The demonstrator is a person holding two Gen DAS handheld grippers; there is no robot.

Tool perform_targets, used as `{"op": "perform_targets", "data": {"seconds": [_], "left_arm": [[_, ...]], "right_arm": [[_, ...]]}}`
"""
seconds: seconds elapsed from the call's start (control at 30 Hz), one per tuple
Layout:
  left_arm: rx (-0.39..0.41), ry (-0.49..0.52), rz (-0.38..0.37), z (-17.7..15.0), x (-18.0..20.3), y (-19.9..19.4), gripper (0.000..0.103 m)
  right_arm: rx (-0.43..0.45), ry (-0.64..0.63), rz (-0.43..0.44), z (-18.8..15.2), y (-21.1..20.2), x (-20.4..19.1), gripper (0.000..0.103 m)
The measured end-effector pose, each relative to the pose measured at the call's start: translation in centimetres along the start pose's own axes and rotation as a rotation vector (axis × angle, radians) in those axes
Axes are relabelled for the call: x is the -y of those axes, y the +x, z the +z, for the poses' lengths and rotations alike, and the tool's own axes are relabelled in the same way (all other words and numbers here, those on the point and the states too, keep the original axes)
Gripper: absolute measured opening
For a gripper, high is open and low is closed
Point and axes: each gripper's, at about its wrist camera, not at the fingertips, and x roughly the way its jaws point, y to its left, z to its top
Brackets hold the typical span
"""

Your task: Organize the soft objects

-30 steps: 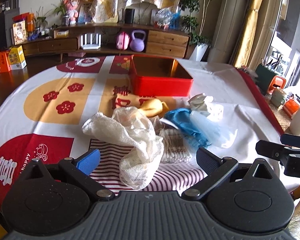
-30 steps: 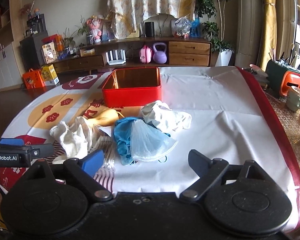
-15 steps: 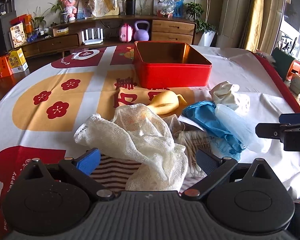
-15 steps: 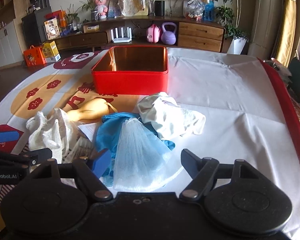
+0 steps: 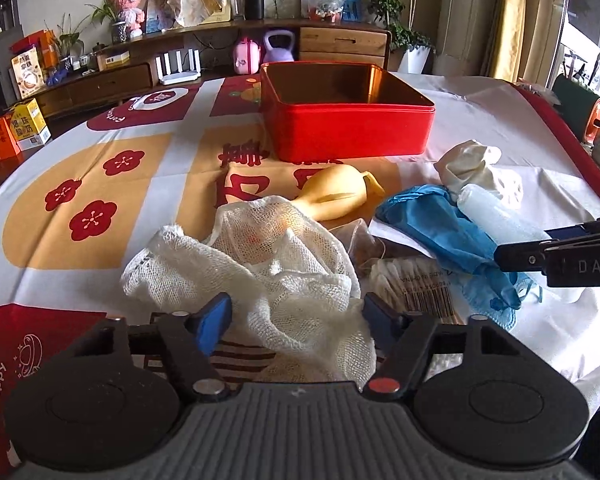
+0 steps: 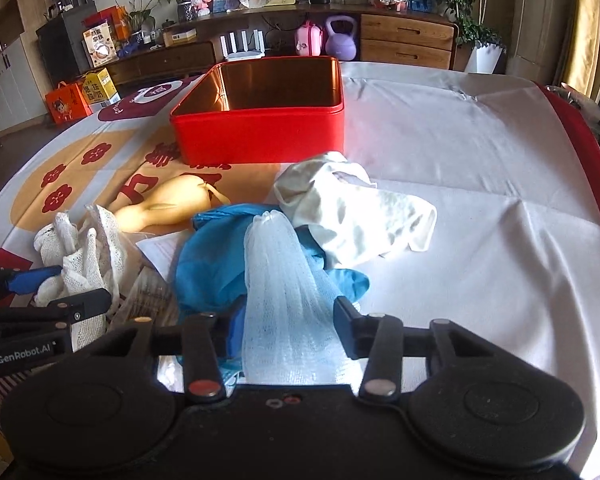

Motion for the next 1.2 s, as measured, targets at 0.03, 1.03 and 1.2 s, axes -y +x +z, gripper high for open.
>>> {"op": "perform_targets", "data": {"seconds": [0.03,1.03,1.2], "left_arm": [[-0.003,-0.004,-0.001,0.0,-0.1,0.1,0.062],[0.096,-0.063,-0.010,1.3,-3.4,-5.4,0.013],[0.112,-0.085,-0.052,3.1,-4.1,-7.0,0.013]], "right_arm": [[0.002,0.003,-0.002,0.0,-0.1,0.0,0.037],[0.107,-0.001,0.034,0.8,-7.0,-0.9,0.007],[0.129,0.001,0.050,1.8,-8.5,-0.8,0.007]]}}
